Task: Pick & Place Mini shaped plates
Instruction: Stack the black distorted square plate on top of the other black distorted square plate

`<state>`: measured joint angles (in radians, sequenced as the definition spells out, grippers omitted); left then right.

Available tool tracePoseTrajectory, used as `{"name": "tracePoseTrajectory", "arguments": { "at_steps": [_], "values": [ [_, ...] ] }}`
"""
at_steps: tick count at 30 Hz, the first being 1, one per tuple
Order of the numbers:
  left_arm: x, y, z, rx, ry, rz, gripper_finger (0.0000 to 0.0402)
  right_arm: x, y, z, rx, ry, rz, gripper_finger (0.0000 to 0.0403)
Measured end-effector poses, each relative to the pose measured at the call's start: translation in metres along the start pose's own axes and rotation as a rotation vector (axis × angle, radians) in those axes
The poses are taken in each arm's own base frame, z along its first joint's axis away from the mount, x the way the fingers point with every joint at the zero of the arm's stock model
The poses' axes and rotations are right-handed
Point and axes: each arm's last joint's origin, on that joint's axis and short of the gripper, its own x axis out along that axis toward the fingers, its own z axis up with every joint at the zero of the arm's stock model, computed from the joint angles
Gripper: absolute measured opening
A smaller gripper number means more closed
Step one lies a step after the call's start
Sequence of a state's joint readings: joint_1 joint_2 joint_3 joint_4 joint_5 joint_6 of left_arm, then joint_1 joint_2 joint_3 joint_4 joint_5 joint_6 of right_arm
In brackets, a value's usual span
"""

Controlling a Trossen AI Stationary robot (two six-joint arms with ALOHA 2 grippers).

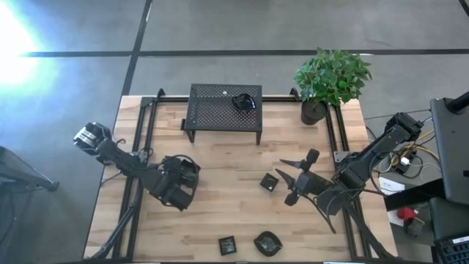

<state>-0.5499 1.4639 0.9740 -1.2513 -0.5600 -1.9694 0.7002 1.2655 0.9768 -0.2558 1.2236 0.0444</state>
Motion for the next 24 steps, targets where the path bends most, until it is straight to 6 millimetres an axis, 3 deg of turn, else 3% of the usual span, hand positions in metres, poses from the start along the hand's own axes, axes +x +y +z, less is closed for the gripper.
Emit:
{"name": "tracePoseTrajectory", "arguments": {
  "at_steps": [24],
  "values": [
    [0.024,0.01,-0.012,-0.037,0.004,-0.025,0.0,0.0,0.0,0.0,0.0,0.0,0.0,0.015]
  ]
}}
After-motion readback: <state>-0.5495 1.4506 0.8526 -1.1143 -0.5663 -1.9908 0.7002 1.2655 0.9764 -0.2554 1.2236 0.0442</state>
